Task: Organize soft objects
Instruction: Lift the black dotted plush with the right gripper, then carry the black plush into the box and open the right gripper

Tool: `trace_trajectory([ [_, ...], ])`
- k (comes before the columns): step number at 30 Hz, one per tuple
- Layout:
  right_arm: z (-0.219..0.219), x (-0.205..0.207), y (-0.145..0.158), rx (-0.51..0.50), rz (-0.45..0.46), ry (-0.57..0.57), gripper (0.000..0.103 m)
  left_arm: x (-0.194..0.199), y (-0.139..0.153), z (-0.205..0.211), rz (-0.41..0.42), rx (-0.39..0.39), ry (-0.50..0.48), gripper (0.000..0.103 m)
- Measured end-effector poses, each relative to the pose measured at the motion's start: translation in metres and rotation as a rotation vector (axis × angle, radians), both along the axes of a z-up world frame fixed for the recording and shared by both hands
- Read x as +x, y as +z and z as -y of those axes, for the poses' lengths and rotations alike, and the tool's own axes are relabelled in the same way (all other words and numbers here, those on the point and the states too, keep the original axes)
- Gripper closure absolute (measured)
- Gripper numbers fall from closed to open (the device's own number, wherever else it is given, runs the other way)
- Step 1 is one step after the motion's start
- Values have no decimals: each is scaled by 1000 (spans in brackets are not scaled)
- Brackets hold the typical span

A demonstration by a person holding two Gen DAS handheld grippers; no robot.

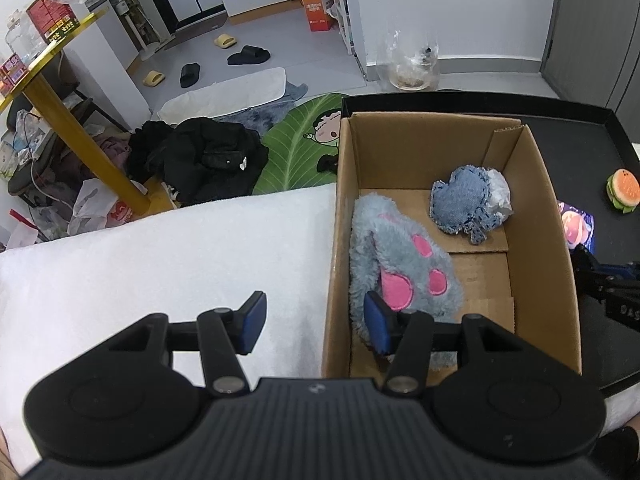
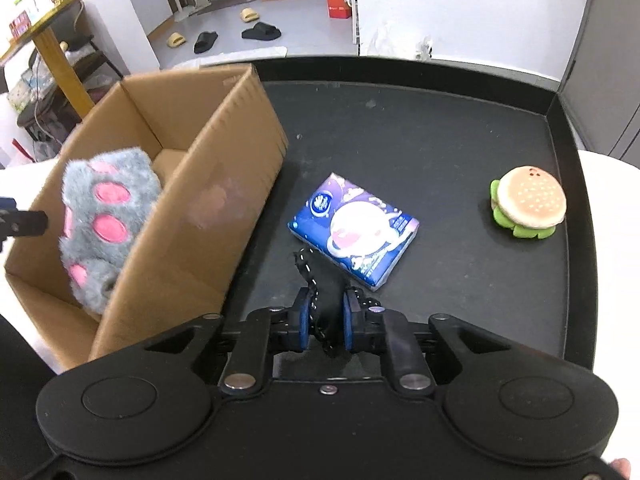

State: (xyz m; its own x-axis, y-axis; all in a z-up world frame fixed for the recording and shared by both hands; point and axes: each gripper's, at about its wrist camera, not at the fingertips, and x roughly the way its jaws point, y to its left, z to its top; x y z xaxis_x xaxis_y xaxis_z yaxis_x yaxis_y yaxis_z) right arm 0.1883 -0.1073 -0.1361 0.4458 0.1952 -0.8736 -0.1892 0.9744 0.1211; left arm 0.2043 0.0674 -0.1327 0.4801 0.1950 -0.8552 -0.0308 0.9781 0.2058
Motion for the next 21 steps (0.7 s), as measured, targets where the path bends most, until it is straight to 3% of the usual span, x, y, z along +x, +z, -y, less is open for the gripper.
trace_trajectory([
  [11,3,4,50,90,74,-25,87,-2,2,-8,10,-48,17,51],
  [21,-23,19,79,170,128,2,87,-1,1,-17,10,-107,30,51],
])
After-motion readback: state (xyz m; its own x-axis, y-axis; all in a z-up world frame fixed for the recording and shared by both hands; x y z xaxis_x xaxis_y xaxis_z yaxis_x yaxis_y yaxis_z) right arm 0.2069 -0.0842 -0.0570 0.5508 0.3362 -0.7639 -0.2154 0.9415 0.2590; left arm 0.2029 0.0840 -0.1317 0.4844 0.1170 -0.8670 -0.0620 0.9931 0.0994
